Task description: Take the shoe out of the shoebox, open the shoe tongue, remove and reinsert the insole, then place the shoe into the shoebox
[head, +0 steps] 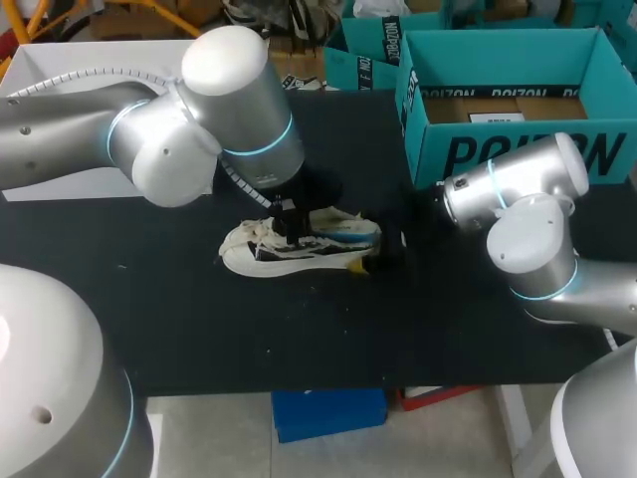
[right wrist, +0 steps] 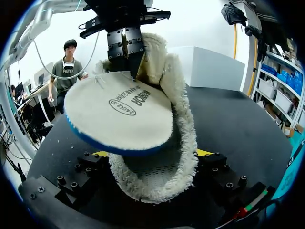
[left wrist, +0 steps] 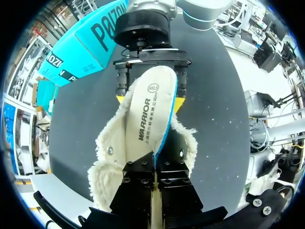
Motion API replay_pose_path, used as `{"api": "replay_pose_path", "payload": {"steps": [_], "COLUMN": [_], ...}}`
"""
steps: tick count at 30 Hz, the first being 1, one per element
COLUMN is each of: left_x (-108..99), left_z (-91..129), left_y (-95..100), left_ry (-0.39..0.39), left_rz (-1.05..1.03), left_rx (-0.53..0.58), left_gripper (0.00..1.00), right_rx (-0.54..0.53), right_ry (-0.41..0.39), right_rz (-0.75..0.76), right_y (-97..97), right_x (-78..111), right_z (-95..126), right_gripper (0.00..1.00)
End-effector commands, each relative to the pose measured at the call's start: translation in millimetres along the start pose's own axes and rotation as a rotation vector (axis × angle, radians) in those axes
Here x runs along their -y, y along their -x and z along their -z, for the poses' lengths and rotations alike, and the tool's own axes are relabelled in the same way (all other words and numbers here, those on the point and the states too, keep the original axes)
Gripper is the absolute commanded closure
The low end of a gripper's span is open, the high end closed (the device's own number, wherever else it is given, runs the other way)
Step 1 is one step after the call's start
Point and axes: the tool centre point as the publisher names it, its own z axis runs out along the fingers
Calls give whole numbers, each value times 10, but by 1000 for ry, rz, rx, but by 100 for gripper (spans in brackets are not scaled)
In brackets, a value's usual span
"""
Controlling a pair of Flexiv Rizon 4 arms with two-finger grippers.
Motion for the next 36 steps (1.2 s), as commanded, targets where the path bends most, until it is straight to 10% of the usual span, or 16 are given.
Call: {"api": "replay_pose_path", "payload": {"steps": [1, 4, 9, 15, 36], "left_x": [-4, 37, 131, 200, 362], "left_z": [-9, -70, -199, -274, -301], "left_y": [-12, 4, 47, 2, -38], "left_ry": [-9, -12, -18, -18, -21], "left_rz": [-4, -9, -58, -117, -175], "left_rx": [-2, -5, -5, 32, 215], "left_gripper": [100, 100, 57, 42, 45], "right_rx": [0, 0, 0, 0, 0], "right_ry": [-2, -2, -2, -2, -2], "right_rz": [-1, -1, -1, -1, -1], "right_y": [18, 18, 18, 18, 18], "right_x": [5, 5, 5, 5, 5], "right_z": [-12, -12, -12, -12, -12], "right_gripper": [100, 100, 100, 100, 100]}}
